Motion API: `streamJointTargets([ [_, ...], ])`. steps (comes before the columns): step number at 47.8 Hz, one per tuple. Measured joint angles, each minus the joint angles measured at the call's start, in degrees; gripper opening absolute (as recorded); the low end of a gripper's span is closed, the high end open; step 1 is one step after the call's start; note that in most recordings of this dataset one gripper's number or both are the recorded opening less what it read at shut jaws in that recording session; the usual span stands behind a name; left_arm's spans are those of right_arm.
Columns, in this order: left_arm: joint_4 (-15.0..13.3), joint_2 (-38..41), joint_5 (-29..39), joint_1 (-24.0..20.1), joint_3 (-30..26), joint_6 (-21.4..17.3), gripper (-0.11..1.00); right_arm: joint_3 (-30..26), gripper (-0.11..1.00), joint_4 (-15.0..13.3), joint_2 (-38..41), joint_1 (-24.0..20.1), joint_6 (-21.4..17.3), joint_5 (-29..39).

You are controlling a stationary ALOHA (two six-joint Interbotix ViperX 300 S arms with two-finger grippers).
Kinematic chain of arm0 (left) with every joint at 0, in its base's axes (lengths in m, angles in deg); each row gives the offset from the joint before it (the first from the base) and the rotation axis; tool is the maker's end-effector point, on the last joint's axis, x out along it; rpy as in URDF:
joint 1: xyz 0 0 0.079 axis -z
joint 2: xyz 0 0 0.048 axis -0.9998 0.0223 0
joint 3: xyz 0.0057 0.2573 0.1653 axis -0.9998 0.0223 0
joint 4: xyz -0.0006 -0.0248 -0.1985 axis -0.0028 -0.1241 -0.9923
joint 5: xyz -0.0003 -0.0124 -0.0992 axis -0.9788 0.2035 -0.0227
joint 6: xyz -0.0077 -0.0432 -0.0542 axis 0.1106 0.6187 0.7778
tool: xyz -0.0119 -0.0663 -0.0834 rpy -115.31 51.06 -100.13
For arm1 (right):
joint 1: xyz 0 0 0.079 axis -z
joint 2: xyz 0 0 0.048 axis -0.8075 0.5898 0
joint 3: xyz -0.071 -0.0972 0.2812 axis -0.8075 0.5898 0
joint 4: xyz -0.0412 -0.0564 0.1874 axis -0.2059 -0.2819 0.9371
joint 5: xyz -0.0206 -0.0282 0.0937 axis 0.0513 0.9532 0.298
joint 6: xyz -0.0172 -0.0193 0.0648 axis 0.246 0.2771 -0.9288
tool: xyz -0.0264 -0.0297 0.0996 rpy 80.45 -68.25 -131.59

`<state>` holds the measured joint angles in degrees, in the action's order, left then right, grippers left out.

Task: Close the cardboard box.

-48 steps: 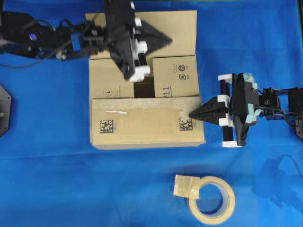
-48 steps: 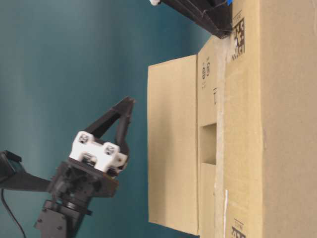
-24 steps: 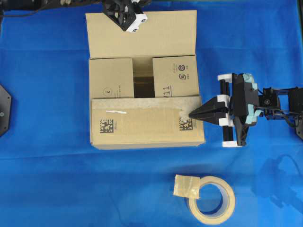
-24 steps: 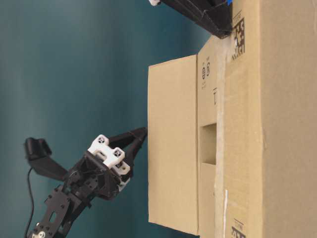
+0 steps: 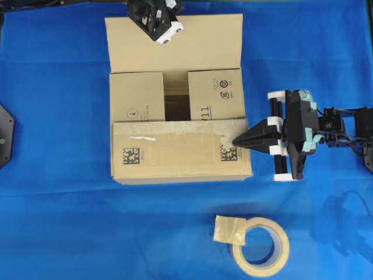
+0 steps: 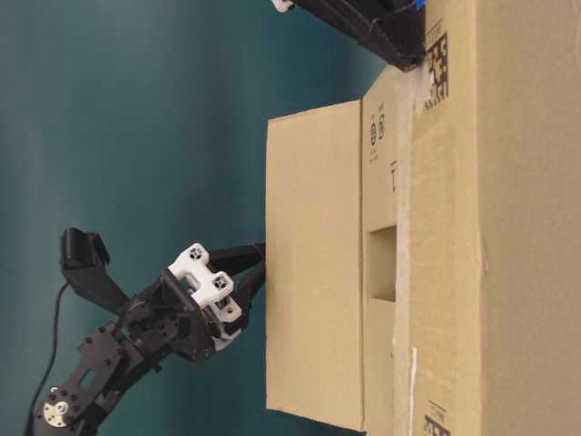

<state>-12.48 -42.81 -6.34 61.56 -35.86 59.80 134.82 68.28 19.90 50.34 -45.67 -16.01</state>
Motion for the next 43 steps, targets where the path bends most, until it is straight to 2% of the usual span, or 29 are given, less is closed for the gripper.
streamJointTargets([
  [14,0.09,-3.78,4.39,4.75,0.00,1.05,0.00,0.00,0.00,0.00,-0.09,0.09,0.00,0.00],
  [25,-0.09,-6.33,5.27,11.60,2.99,1.41,0.00,0.00,0.00,0.00,-0.09,0.09,0.00,-0.09],
  [35,-0.09,-7.12,4.92,17.14,5.10,5.62,0.00,0.00,0.00,0.00,0.00,0.18,0.00,-0.97],
  [43,-0.09,-7.38,1.05,20.13,8.61,8.61,0.00,0.00,0.00,-0.09,0.00,0.35,0.00,-1.32],
])
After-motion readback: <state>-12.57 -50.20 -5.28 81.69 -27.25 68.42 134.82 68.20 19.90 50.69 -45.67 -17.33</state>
